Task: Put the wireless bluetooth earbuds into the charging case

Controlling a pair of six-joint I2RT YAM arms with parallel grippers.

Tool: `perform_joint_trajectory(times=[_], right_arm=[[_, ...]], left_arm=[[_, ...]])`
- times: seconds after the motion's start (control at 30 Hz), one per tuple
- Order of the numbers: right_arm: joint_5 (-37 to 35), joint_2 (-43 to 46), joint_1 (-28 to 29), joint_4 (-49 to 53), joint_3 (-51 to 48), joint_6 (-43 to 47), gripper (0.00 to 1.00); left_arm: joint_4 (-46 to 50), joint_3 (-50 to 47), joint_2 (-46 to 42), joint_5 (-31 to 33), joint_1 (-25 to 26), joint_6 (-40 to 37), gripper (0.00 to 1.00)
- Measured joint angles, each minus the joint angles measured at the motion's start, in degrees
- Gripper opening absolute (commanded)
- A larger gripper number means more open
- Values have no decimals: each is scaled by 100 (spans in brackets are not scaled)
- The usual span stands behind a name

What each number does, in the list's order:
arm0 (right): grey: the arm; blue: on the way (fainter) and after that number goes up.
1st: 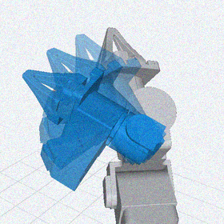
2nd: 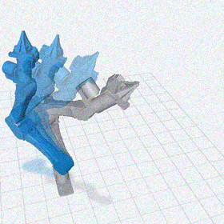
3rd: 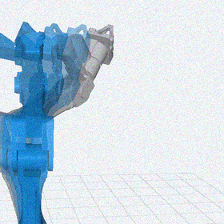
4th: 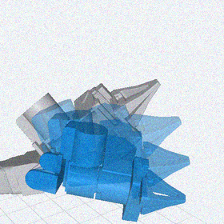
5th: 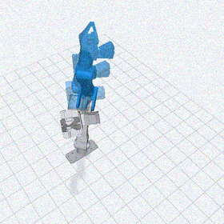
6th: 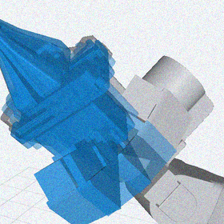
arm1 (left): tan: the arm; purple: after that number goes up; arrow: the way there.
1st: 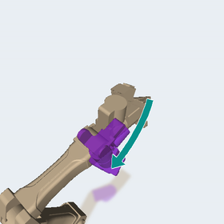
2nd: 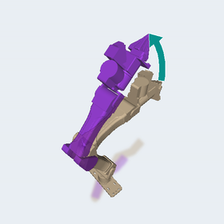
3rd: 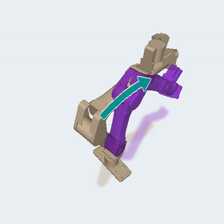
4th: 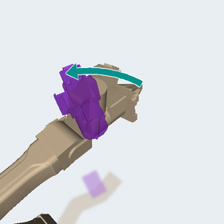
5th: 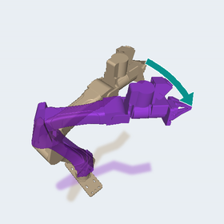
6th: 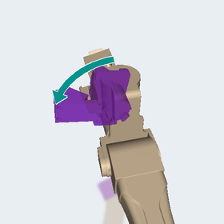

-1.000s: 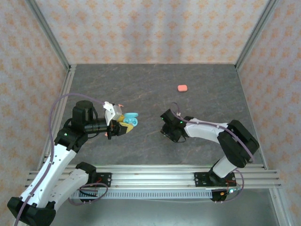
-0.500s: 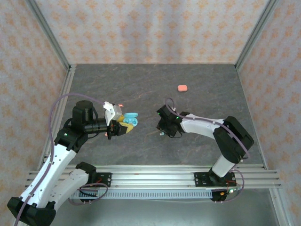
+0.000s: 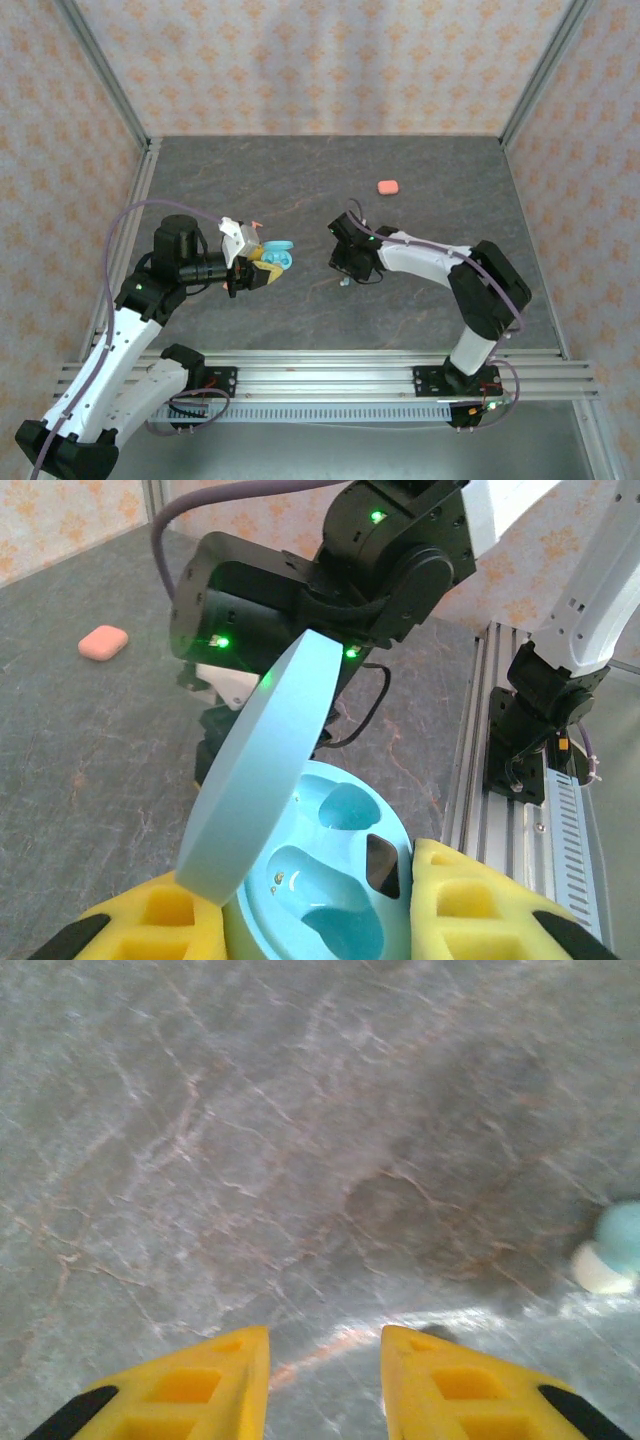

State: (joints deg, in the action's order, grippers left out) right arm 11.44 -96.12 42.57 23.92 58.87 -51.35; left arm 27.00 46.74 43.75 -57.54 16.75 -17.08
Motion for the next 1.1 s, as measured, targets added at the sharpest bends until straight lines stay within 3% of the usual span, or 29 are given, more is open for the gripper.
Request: perform_joint_trajectory(times=[0.3,0.87,1.1], right_arm=[[63,533,0,-103,-909,-527,33],[236,175,-2,-581,-872,-605,32],[247,166,-4,-520,-861,-605,23]], left_arm=[[-2,-11,0,0,-2,0,8],[4,-11,0,0,0,-101,8],[2,-11,2,0,0,-103,8]])
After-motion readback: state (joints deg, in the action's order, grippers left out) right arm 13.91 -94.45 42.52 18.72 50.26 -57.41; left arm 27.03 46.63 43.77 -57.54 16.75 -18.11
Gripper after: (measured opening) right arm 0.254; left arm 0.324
